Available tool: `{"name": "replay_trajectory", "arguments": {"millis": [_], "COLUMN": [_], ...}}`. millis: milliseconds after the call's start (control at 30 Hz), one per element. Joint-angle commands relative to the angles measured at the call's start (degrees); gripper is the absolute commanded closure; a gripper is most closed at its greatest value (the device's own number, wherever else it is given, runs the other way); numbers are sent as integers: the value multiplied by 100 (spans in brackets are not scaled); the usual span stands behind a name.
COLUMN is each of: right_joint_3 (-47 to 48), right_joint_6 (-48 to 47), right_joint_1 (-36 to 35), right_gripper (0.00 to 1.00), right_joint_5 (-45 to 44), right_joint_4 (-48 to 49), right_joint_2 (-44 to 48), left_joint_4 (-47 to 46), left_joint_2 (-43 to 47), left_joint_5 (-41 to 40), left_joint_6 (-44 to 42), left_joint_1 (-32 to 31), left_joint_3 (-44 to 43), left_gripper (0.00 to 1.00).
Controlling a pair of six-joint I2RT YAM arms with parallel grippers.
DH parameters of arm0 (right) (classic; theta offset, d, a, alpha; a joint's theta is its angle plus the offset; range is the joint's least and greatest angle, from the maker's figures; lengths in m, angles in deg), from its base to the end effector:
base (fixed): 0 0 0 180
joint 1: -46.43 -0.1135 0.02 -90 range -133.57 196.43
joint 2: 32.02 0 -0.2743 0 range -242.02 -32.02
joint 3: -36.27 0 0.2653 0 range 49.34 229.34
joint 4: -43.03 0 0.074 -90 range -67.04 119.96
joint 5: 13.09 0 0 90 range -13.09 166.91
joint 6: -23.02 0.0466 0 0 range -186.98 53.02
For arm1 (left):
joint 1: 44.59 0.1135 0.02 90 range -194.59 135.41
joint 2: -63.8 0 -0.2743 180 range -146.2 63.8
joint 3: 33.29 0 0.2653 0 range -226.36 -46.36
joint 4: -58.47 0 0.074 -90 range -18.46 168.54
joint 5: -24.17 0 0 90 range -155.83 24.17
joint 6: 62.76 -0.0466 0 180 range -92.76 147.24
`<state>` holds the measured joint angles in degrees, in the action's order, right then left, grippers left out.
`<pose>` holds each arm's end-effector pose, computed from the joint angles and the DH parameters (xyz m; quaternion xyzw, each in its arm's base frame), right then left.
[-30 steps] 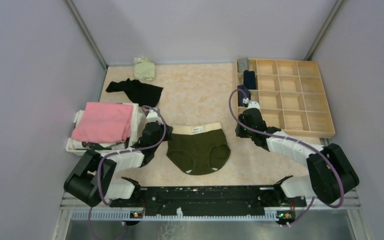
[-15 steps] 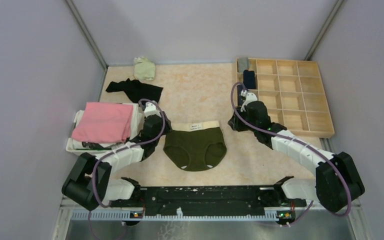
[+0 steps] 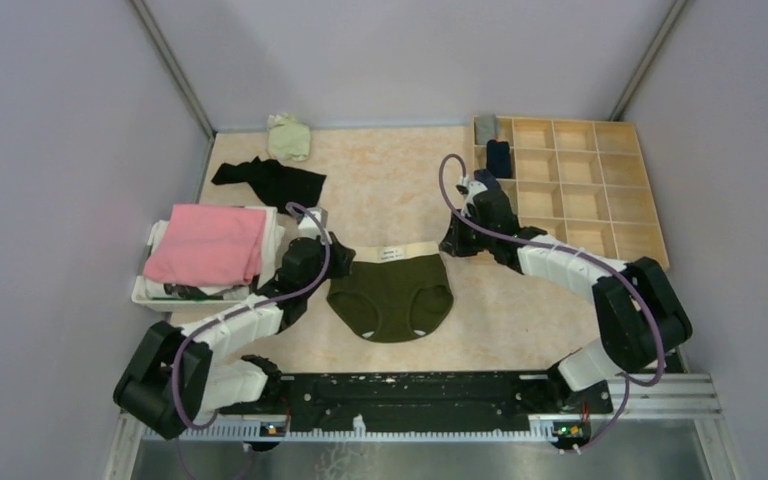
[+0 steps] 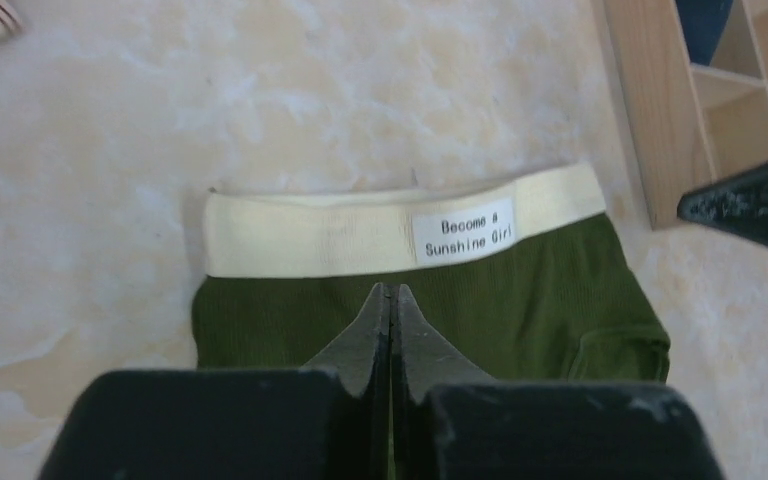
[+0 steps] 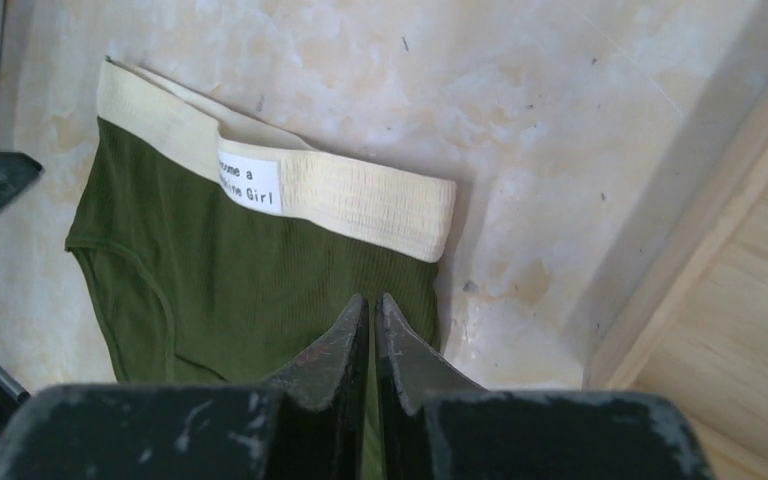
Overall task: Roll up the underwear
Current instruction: Flatten out the underwear at the center of the board.
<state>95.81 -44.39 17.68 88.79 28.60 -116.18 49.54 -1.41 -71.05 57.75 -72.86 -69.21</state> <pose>0.2813 0.1653 0.2005 -0.0927 0.8942 0.2695 0.3451 0.2215 -0.1143 0.1908 -0.0420 0.8194 -0.2474 0.5153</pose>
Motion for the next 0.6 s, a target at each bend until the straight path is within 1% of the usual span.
{"name": "replay_trajectory", "arguments": {"millis": [0, 167, 300, 567], "right_joint_3": [556, 910, 1054, 1257], "right_joint_6": [20, -141, -233, -282], "right_joint_1": [-79, -100, -100, -129], "right_gripper": [96, 99, 100, 100], "right_joint_5": [207, 214, 6, -298], "right_joint_4": [193, 145, -77, -211], "right_joint_2": [-462, -990, -1338, -1948], "left_joint_4": [-845, -732, -542, -407], "left_joint_2": [-603, -1109, -1193, -1223], "left_joint_5": [812, 612, 288, 132], "left_joint_6": [-62, -38, -19, -11], "left_joint_1": [-66, -72, -71, -68], "left_joint_3": [177, 63, 62, 127], "left_gripper": [100, 100, 100, 100]}}
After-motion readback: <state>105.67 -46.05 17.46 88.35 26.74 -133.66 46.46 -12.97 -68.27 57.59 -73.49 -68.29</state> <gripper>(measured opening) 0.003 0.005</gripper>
